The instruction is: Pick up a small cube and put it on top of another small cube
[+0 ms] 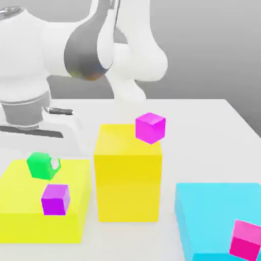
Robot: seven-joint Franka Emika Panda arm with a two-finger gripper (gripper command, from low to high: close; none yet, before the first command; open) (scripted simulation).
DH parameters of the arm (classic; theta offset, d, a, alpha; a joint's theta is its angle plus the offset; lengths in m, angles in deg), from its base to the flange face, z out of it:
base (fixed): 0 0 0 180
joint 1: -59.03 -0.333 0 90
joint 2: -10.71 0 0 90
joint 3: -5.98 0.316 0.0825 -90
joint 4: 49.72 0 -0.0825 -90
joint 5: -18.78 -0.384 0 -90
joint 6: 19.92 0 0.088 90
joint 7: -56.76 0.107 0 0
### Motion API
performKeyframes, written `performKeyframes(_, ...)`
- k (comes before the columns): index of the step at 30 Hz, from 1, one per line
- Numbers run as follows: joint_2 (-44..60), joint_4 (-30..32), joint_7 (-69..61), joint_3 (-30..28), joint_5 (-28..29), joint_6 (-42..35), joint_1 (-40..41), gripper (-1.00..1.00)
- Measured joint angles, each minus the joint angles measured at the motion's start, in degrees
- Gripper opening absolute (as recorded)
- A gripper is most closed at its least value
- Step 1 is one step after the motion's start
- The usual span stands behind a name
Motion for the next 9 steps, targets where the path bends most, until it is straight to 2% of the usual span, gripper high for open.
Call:
performKeyframes(2, -1.12, 1.81, 3.18, 0.96, -0.21, 1.97, -0.88, -1.00)
performKeyframes(5, 2.96, 3.88, 4.98, 1.18, 0.83, 8.46, -1.14, -1.00)
performKeyframes(6, 4.39, 4.41, 5.42, 0.97, 1.33, 10.43, -1.28, 1.00)
performKeyframes(9, 4.39, 4.41, 5.42, 0.97, 1.33, 10.44, -1.02, 1.00)
